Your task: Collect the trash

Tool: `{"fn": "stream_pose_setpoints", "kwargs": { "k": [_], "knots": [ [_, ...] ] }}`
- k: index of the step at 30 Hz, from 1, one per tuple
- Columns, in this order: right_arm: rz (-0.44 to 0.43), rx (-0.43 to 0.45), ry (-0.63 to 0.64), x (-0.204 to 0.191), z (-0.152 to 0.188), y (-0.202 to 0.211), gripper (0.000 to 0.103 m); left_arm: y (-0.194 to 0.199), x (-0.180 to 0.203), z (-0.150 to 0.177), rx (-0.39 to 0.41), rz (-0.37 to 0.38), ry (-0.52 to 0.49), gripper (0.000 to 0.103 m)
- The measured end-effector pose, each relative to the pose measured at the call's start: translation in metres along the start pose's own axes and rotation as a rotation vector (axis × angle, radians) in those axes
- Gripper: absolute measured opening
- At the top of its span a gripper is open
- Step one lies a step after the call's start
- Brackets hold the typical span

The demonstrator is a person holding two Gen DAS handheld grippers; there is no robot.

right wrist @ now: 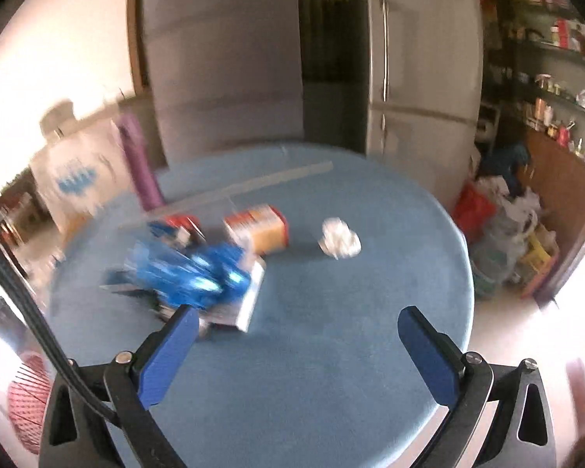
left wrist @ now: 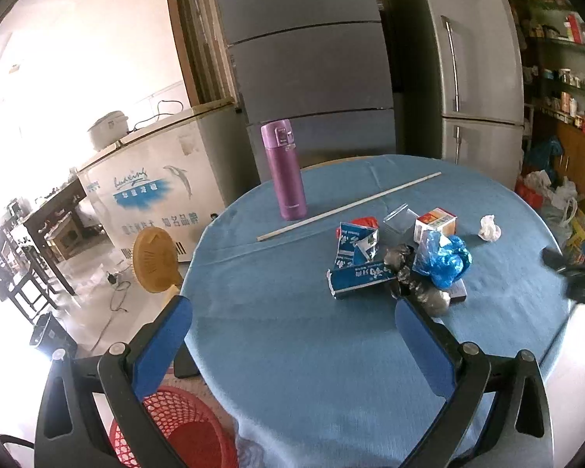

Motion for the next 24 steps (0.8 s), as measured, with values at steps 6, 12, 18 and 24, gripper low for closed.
{"fn": "stream_pose_setpoints", "kwargs": {
  "k": [6,12,18,24],
  "knots": [
    [-0.134,0.076,-0.08,-0.011,-0.001,0.049,0.103,0.012,0.0,0.002,0.002,-0.004,0.002,0.103],
    [-0.205,0.064,-0.122,-0.009,0.011,0.071,0.103,0.019,0.003,0.005,0.005,-0.017,-0.007,0.103],
    [-0.192,0.101,-0.055,-0.02,0.011,0.086,0.103,0.023,0.006,0.006,0.008,-0.016,-0.024,0.103],
    [-0.174,0.118,-0.009,-0.029,0.011,0.088,0.103,0.025,0.006,0.005,0.019,-0.023,-0.032,0.103]
  ]
}}
Point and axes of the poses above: each gripper's, at about its wrist camera, not at the fingertips, and y roughly against the way its jaws point, x to its right, z to its underside, the point moved 5 cm from there along -y, roughly the way its jaws point
